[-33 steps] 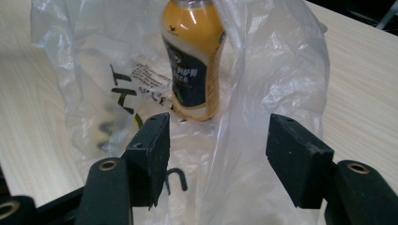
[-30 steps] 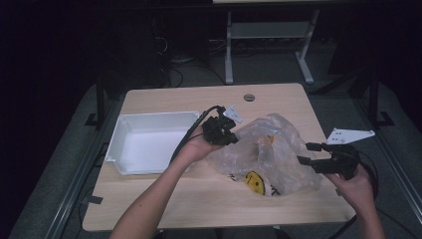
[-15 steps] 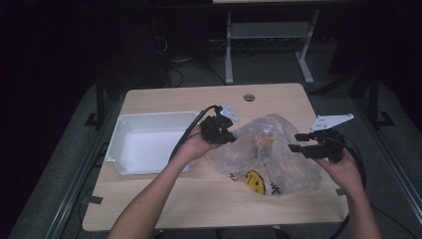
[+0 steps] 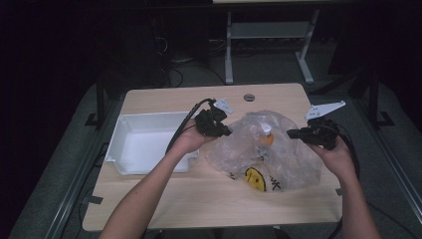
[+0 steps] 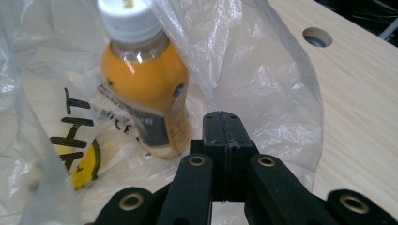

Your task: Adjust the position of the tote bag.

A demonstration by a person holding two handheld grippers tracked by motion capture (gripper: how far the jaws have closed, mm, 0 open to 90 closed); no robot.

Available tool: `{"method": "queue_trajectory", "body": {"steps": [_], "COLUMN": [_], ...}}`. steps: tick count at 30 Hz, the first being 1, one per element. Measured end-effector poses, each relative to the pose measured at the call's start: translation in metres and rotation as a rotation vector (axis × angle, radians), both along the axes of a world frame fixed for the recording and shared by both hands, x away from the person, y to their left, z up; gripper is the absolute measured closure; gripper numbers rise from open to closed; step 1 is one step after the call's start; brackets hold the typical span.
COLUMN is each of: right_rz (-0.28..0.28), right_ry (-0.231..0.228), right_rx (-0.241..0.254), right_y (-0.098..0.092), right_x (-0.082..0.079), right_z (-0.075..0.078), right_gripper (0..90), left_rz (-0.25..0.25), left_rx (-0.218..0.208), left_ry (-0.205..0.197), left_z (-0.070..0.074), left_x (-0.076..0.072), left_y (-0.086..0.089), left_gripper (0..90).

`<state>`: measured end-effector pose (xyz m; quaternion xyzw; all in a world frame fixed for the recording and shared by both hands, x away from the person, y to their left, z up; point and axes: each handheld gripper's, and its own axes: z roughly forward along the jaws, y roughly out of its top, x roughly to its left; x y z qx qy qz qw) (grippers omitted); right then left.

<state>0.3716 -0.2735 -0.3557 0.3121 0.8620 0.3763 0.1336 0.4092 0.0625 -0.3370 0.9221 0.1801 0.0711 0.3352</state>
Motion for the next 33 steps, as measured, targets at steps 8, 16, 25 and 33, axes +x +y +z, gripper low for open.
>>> {"method": "queue_trajectory", "body": {"steps": [8, 16, 25, 33], "right_rz": [-0.025, -0.051, -0.066, -0.082], "right_ry": [0.037, 0.086, 0.134, 0.176], "right_rx": [0.009, -0.003, -0.028, -0.017], "right_y": [-0.002, -0.007, -0.008, -0.01], "right_x": [0.014, 0.021, 0.022, 0.015], "right_z": [-0.005, -0.012, -0.021, -0.032], "right_gripper": [89.7, 89.8, 89.8, 89.9], "left_rz": [0.013, 0.027, 0.031, 0.031], "left_rx": [0.02, 0.039, 0.058, 0.056], "left_ry": [0.019, 0.031, 0.036, 0.036], "left_z": [-0.008, -0.019, -0.028, -0.031], "left_x": [0.011, 0.015, 0.013, 0.01], "left_y": [0.005, 0.0, -0.001, -0.001], "left_gripper": [89.9, 89.9, 89.9, 89.9]}}
